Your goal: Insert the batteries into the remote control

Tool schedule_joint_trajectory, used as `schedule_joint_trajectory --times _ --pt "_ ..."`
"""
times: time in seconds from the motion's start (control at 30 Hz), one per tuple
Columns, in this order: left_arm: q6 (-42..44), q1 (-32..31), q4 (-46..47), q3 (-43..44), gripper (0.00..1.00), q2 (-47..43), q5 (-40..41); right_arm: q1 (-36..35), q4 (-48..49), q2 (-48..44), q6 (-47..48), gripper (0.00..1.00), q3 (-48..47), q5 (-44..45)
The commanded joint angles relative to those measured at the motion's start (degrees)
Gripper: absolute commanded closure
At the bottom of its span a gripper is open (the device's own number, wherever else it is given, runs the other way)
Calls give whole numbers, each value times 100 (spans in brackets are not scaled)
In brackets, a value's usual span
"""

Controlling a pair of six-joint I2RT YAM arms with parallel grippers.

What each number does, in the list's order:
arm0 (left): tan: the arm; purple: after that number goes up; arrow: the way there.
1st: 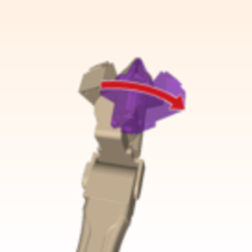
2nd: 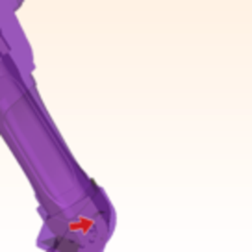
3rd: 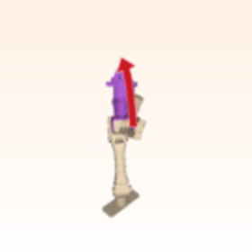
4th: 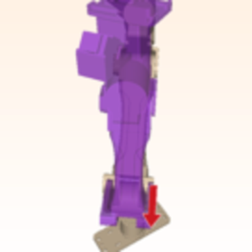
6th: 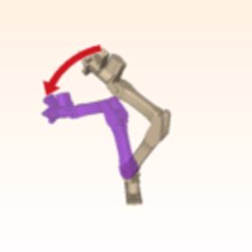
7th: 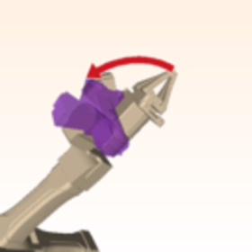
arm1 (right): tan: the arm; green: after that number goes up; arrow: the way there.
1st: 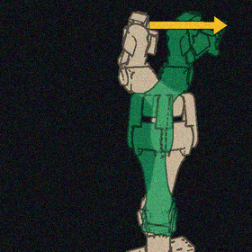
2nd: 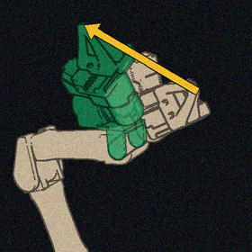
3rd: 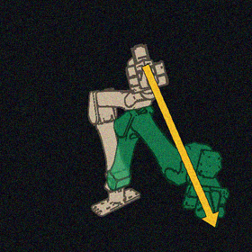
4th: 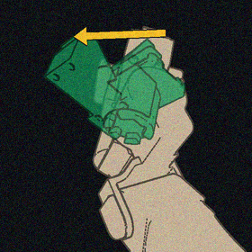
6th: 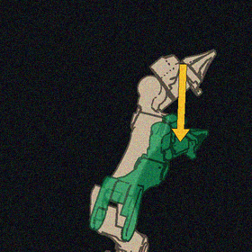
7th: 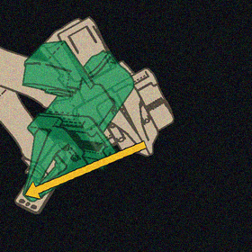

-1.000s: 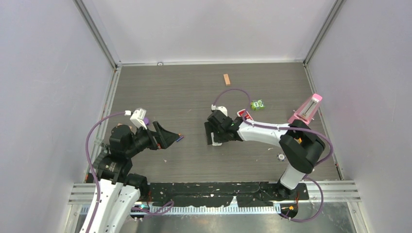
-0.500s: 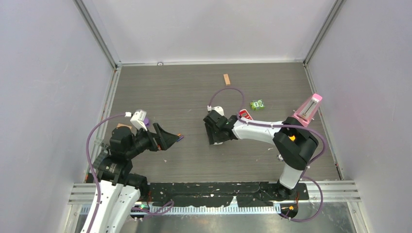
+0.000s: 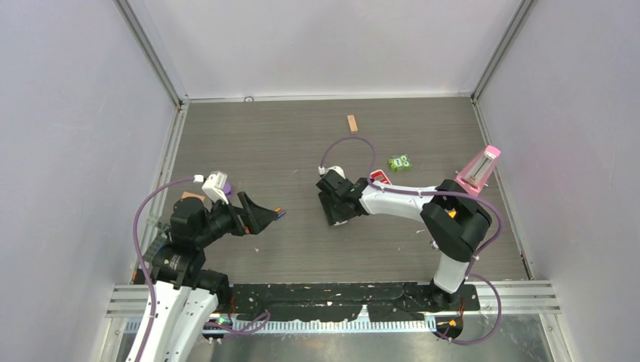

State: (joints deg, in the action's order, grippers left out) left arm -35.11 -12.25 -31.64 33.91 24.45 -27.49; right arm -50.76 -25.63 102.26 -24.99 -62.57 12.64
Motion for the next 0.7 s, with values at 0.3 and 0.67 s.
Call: schedule_joint_trajectory --times 0.3,0.67 --pt "-382 -6 1166 -367 0 77 -775 401 2237 -2156 42 72 1245 -4469" --pt "-2262 -15 3957 -971 1 -347 -1117 232 6690 -3403 -3193 73 2346 -4725"
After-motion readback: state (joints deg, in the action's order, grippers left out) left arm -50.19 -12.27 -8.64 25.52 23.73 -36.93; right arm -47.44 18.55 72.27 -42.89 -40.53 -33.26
